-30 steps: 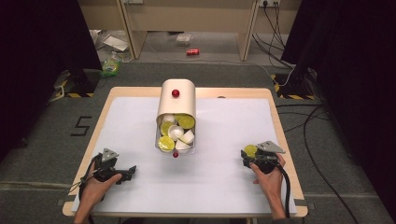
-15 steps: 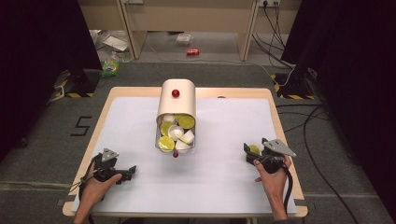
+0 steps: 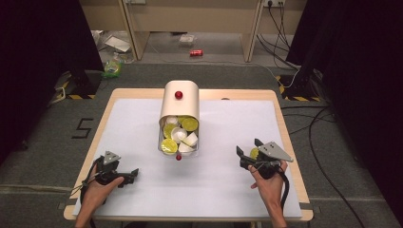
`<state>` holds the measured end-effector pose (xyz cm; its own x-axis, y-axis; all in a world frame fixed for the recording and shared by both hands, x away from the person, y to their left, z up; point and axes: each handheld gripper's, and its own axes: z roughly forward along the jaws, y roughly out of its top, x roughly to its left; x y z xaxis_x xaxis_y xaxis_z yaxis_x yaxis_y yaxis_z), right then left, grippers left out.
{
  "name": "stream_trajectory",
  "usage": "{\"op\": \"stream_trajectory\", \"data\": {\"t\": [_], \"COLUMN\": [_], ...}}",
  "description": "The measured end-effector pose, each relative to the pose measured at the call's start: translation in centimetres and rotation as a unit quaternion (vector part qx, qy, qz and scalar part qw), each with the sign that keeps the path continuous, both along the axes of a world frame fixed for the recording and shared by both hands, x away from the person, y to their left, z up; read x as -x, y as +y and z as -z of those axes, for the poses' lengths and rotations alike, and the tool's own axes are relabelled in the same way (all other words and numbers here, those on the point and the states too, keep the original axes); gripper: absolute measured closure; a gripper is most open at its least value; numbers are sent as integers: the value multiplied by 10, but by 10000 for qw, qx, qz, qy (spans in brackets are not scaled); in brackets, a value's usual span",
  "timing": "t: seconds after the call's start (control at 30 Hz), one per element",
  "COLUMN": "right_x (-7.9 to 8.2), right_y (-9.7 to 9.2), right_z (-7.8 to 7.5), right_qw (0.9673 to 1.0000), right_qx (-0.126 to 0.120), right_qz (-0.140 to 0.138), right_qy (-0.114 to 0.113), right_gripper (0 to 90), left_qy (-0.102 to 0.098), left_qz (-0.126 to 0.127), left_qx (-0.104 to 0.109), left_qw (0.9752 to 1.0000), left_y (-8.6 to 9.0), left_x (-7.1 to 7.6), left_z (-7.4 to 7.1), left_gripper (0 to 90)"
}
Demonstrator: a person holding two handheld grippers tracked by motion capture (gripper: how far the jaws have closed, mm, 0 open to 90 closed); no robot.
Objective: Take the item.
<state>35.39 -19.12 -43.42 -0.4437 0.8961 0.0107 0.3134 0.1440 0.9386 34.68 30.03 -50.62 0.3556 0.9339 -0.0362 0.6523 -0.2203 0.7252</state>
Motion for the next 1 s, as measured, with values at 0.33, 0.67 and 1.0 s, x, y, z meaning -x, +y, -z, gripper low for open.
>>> {"op": "stream_trajectory", "data": {"t": [0.33,0.67,1.0], "right_x": [8,17,26], "right_y": [20,44,64], "right_z": [-8,-11,-16], "right_qw": [9996,9985,9963], "right_qx": [-8,-1,120], "right_qz": [-289,-543,-848], "right_qy": [6,-43,-107], "right_gripper": [242,240,240], "left_qy": [6,6,10], "left_qz": [-2,-4,-1], "left_qx": [-1,-1,-1], "left_qw": [10000,10000,10000], "left_y": [0,0,0], "left_x": [0,0,0], "left_z": [0,0,0], "left_gripper": [0,0,0]}}
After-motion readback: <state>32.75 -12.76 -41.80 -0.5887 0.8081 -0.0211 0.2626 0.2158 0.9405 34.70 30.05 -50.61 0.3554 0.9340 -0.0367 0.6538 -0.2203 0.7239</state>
